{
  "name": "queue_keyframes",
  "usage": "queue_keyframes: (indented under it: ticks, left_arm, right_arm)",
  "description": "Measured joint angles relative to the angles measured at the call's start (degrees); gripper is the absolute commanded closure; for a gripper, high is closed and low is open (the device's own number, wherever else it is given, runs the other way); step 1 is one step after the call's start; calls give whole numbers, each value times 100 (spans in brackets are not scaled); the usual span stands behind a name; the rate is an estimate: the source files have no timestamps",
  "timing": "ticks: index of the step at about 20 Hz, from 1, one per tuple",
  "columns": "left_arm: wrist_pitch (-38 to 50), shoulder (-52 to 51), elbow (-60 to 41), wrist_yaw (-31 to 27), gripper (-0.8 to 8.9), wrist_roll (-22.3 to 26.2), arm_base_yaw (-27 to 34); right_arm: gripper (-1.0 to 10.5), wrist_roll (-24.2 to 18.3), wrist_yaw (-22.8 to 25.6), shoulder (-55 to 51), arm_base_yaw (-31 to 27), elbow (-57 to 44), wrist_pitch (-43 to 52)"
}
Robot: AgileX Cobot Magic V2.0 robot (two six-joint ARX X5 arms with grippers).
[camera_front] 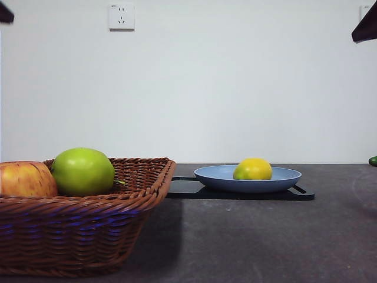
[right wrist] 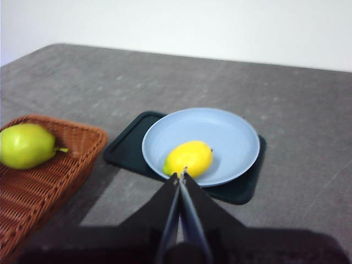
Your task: Take the lemon from the basket,put the lemon in the plate,hand out the plate
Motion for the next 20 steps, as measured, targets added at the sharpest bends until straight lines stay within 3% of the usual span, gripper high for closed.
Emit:
queue_keyframes:
  ticks: [14, 17, 19, 20]
  left_arm:
    - [-33, 26, 4, -2, 805, -39, 0]
    - [-448, -382, -4, -17, 805, 35, 61]
    - [-789, -861, -9, -13, 805, 275, 258]
    - [-1257, -1945, -15, -597, 805, 584, 1484]
  right_arm:
    - [944, 4, 118, -11, 0, 0, 2]
    - [944, 4, 118, -11, 0, 0, 4]
    - [944, 4, 122, -13, 0, 0, 7]
    - [944, 4, 122, -11, 0, 0, 4]
